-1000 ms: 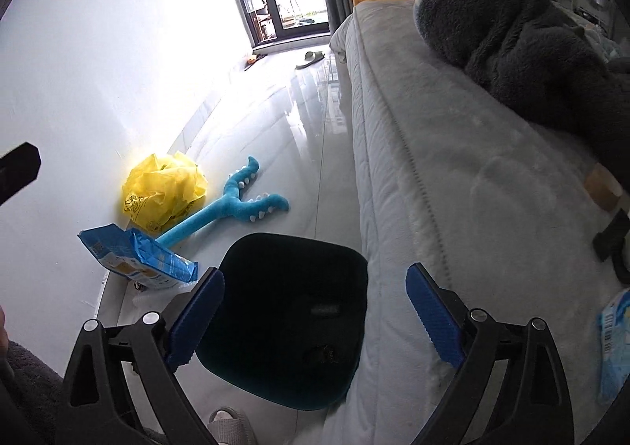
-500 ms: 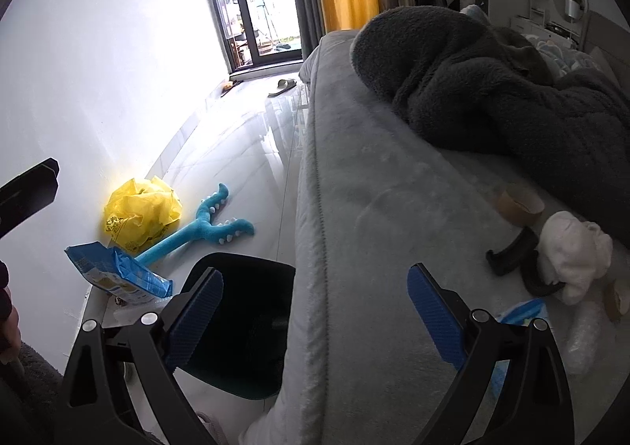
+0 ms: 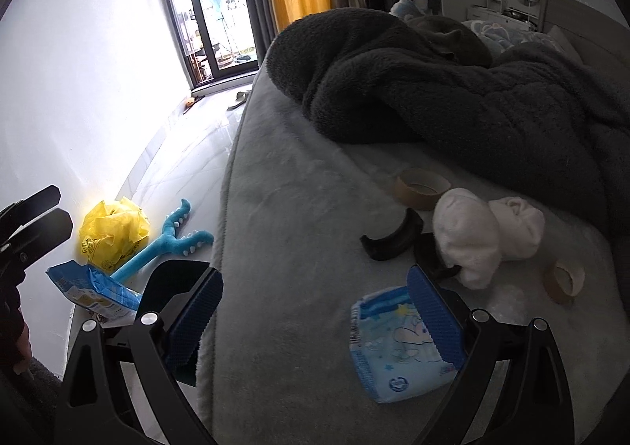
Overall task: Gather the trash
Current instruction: 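Move both tools back over the bed toward the remaining items, then grasp the blue diaper pack with left gripper while right gripper grasps bubble wrap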
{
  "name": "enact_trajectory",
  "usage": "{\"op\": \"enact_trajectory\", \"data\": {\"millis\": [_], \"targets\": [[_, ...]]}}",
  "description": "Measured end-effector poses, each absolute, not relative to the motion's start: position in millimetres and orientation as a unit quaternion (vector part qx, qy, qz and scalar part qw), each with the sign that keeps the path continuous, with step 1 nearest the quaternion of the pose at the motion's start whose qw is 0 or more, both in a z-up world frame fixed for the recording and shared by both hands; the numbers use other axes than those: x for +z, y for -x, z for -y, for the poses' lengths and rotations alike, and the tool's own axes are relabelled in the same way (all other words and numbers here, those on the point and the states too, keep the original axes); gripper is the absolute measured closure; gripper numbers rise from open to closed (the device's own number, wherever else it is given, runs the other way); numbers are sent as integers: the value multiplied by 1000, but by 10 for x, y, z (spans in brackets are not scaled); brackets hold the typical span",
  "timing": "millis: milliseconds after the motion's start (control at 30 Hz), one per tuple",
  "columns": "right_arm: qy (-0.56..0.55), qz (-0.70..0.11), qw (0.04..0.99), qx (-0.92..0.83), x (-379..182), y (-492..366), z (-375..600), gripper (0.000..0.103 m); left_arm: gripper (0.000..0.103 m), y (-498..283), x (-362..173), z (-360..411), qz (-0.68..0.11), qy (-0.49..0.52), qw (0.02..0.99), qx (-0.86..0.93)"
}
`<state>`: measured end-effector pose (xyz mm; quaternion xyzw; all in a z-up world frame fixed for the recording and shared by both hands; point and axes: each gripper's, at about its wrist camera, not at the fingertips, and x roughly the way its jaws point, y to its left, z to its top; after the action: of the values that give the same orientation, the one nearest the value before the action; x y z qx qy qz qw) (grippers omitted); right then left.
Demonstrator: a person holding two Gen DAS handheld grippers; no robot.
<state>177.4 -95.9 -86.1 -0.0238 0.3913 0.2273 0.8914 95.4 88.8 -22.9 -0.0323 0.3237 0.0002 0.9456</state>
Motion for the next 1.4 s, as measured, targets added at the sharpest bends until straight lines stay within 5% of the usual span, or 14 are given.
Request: {"op": "enact_trajectory", "data": {"millis": [867,1000,1267,1400], "targets": [[-32,-419,895,151,-1205,-1978,1958,8,5,-1330,-529,-15,-358,25,930,-80],[-38,-429,890,152,-1288,-1989,2033,28,5,-1363,-580,134,-363,14,927,-97],[-66,-432,884,166,-1358,-2022,2163,49,6,-1407,-701,376,-372,4,918,-136],[-73,-428,885,168,-1327,-2007,2233,51,5,-1424,-758,509,-376,0,913,-157]]}}
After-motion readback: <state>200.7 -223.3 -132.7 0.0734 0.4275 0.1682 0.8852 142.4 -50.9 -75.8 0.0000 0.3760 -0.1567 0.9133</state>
